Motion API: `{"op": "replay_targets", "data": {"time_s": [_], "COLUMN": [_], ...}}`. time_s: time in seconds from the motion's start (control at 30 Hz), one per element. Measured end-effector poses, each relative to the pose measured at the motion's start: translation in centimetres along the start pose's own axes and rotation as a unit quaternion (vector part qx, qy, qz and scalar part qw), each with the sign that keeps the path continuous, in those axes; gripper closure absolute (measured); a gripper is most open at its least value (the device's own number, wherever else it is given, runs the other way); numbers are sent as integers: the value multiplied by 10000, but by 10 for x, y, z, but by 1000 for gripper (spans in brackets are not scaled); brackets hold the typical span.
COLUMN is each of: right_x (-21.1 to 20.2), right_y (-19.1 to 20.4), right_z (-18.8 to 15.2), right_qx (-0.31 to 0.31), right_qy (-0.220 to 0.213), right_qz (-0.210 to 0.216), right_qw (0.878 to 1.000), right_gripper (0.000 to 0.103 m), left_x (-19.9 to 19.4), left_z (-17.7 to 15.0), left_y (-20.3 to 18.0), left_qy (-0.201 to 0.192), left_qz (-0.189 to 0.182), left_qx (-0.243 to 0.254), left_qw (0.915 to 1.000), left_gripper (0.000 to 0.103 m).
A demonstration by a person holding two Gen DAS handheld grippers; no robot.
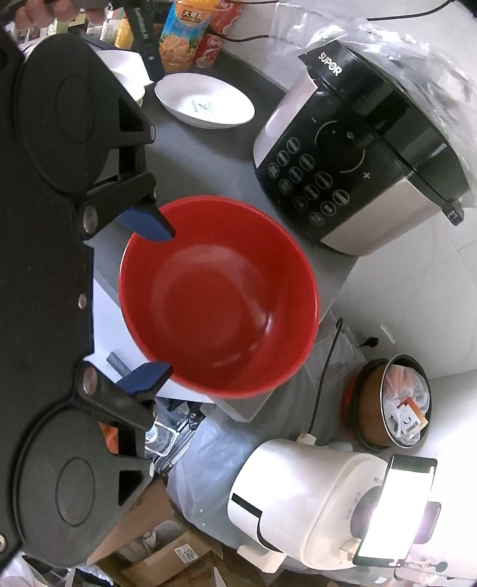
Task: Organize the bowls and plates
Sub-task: 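Move both tools to the red bowl and grip its rim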
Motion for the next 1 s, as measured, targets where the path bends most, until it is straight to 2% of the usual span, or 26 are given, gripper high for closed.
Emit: {"op": "replay_targets", "data": {"time_s": [0.27,0.43,0.53,0.6,0.67,0.73,1.0], "right_x": [21,36,47,52,55,59,63], "right_y": [-19,-24,-24,-24,-21,-19,1], "right_z": [7,16,18,17,16,14,11], "right_qx": [-367,-561,-624,-708,-934,-1098,-1276], "right_qy": [453,520,630,646,602,667,812], "right_qz": [33,-20,-54,-177,-350,-439,-279], "right_qw": [9983,9971,9960,9952,9932,9907,9881], "right_gripper": [31,36,46,49,66,73,78], "left_x": [2,5,5,5,6,7,12], "left_z": [11,11,10,10,10,10,11], "left_y": [-21,-27,-26,-26,-25,-23,-20], "left_qy": [20,80,85,95,106,126,157], "left_qz": [25,56,58,74,91,92,75], "left_qx": [115,130,127,137,115,73,36], "left_qw": [9999,9999,9999,9998,9998,9999,9998], "left_gripper": [43,43,43,43,43,43,43]}}
Point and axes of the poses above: each gripper's, at about its wrist camera, not at the fingertips, and x roughly the way its jaws point, y to its left, z to its top, the point moved 6 cm from there along x, roughly the way its jaws point, and after that the axes turned 5 degrees about x, right-handed, at the moved point
